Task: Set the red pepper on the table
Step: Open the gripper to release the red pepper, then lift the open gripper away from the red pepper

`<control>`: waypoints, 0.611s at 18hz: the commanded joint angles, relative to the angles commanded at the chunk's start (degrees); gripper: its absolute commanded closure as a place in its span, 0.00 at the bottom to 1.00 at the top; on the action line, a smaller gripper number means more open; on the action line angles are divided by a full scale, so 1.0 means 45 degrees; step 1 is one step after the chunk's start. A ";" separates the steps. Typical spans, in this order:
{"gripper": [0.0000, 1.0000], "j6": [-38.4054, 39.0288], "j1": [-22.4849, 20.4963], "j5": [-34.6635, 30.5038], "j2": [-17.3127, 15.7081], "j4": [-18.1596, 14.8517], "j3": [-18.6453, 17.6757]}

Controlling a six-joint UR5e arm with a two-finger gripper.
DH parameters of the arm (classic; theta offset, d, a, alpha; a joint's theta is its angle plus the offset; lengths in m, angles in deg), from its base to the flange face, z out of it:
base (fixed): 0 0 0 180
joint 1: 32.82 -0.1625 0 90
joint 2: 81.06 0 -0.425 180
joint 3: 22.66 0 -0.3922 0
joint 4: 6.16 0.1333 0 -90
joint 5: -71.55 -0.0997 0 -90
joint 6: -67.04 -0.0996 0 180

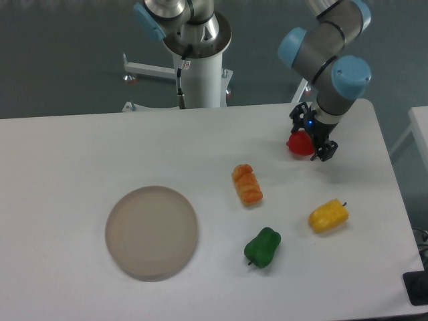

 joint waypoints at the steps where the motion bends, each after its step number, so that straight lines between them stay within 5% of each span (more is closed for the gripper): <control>1: 0.00 0.0039 0.0020 0.0019 0.0000 -0.0117 0.0292; 7: 0.00 0.2494 0.1325 0.0098 0.1032 -0.3336 0.4017; 11: 0.00 0.3653 0.2655 0.0000 0.1874 -0.3614 0.5761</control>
